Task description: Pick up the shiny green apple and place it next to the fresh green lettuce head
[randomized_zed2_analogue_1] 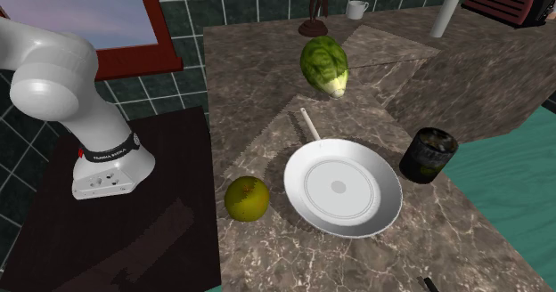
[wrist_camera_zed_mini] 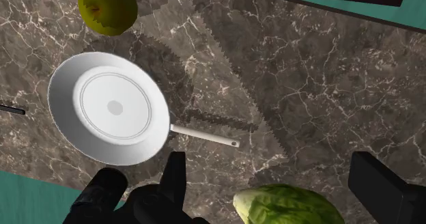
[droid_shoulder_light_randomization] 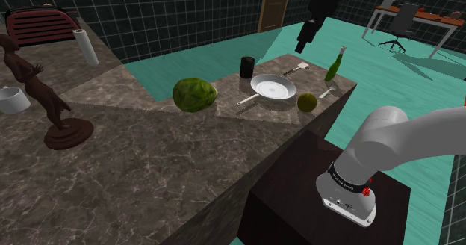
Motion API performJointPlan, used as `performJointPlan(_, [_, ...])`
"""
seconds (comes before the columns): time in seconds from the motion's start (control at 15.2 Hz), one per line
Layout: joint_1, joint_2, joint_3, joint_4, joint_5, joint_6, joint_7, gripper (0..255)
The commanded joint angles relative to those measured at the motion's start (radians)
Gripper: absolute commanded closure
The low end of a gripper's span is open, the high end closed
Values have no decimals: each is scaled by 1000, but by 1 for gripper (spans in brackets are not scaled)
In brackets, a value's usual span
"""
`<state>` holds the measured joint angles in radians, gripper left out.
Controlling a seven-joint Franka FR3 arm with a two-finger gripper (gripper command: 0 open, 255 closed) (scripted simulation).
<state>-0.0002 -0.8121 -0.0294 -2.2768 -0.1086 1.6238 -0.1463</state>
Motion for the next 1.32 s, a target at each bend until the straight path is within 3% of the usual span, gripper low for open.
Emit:
performJointPlan(0.0, [0,0,0,0,0,0,0,0])
performJointPlan(0.66, [-67,22,-181,-196,-105,182,-139,0])
performJointPlan(1.25, [-132,153,-363,-286,-202,378,-266,0])
